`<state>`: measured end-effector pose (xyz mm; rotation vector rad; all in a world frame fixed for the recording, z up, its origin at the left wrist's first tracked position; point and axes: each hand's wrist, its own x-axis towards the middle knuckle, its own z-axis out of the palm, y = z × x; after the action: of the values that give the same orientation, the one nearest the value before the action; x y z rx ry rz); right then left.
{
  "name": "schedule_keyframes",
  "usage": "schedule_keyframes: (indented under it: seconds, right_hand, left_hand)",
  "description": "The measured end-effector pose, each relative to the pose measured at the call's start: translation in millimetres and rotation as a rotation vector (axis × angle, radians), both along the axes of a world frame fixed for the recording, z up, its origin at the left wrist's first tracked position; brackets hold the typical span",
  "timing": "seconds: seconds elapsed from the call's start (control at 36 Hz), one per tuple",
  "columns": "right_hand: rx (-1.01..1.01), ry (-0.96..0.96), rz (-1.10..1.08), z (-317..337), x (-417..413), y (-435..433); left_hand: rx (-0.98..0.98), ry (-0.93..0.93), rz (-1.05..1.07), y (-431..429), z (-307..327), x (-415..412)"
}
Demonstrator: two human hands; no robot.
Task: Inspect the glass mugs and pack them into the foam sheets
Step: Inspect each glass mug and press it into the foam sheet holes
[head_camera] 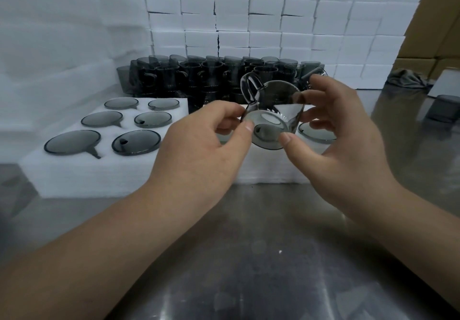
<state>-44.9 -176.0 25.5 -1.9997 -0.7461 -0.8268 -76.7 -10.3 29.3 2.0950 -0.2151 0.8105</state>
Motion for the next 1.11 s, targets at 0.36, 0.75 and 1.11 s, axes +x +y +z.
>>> schedule_keyframes:
  seconds: [0.36, 0.75, 1.11]
  right_hand:
    - [0.012, 0.09, 0.0, 1, 1, -2]
    - [0.008, 0.082, 0.066, -1, 5, -1]
    - [-0.101, -0.082, -0.002, 0, 6, -4]
  left_hand:
    - [0.042, 0.017, 0.004, 0, 1, -1]
    - [-0.031, 0.004, -0.051, -1, 3, -5]
    - [-0.103, -0.047, -0.084, -3, 6, -10]
